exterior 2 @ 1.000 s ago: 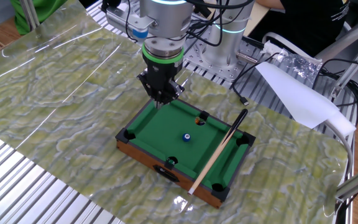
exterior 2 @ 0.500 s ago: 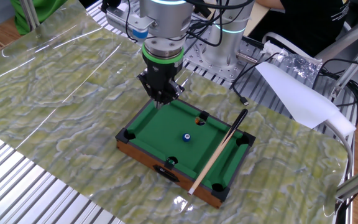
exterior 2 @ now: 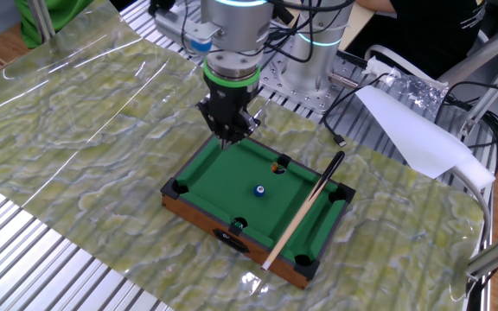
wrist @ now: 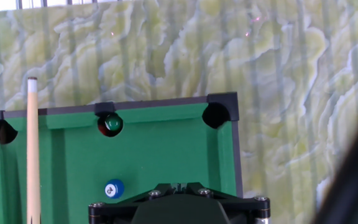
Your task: Hit the pool ball
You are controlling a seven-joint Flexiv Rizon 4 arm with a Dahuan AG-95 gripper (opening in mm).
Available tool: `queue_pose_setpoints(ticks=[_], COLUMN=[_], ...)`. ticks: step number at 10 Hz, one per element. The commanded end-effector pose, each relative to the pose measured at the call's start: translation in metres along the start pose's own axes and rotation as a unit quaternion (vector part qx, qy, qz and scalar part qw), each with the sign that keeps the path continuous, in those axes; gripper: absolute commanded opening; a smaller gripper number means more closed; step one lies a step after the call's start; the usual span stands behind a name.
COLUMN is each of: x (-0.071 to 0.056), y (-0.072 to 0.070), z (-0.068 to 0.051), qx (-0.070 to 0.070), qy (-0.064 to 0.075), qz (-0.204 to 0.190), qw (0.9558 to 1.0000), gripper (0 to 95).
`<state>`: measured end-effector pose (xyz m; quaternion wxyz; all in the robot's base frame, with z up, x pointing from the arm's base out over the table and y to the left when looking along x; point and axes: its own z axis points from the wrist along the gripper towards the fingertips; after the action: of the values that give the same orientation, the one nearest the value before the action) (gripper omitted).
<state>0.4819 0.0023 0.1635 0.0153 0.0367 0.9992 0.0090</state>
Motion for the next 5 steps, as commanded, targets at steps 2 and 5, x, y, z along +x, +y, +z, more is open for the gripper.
queue_pose_setpoints(ticks=[2,5], x=[-0.002,0.009], y=[0.003,0.026], z=[-0.001,-0.013], qx=[0.0,0.002], qy=[0.003,0.007], qz=[0.002,0.029], qw=[1.0,0.9996], gripper=[0.0,0.0])
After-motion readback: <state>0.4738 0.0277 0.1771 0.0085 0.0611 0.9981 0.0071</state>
